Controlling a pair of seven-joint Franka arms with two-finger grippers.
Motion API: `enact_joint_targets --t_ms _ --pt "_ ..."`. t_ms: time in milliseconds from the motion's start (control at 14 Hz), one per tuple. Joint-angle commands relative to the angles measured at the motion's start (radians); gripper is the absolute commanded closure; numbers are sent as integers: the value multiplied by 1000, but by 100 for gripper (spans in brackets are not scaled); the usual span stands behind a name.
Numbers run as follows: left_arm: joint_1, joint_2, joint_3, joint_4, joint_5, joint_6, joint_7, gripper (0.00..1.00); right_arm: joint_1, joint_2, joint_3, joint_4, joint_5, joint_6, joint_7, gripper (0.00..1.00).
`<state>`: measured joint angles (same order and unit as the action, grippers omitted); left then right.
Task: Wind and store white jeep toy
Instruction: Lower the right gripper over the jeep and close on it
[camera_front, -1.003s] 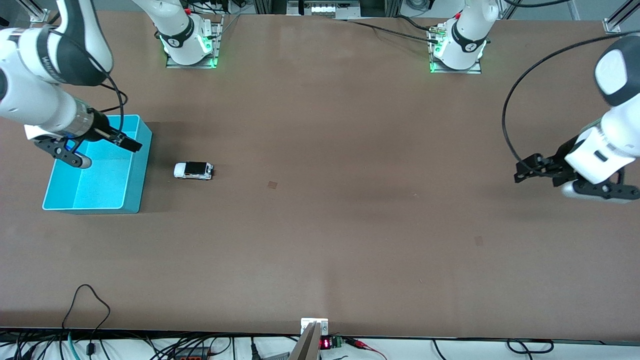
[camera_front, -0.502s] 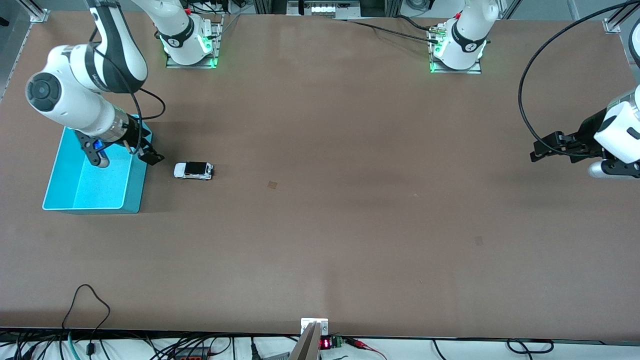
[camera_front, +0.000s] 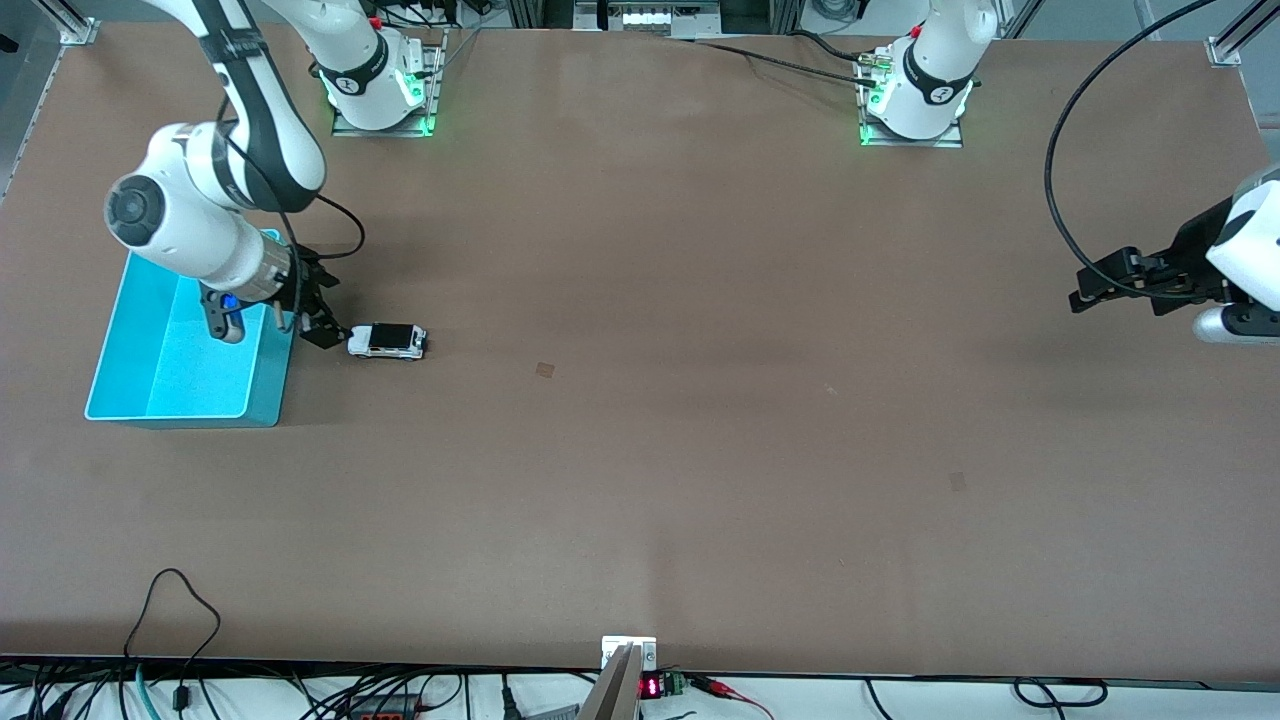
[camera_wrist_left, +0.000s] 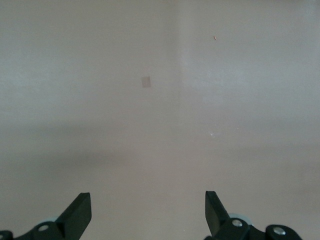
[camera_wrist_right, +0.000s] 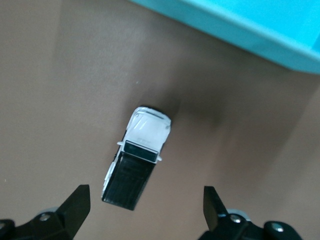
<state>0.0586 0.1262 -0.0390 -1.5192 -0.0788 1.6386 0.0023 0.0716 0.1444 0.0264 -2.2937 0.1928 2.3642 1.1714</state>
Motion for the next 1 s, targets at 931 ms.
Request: enact_joint_targets --t_ms 931 --pt "-17 16 4 31 37 -14 -22 0 71 176 -3 -1 249 237 28 0"
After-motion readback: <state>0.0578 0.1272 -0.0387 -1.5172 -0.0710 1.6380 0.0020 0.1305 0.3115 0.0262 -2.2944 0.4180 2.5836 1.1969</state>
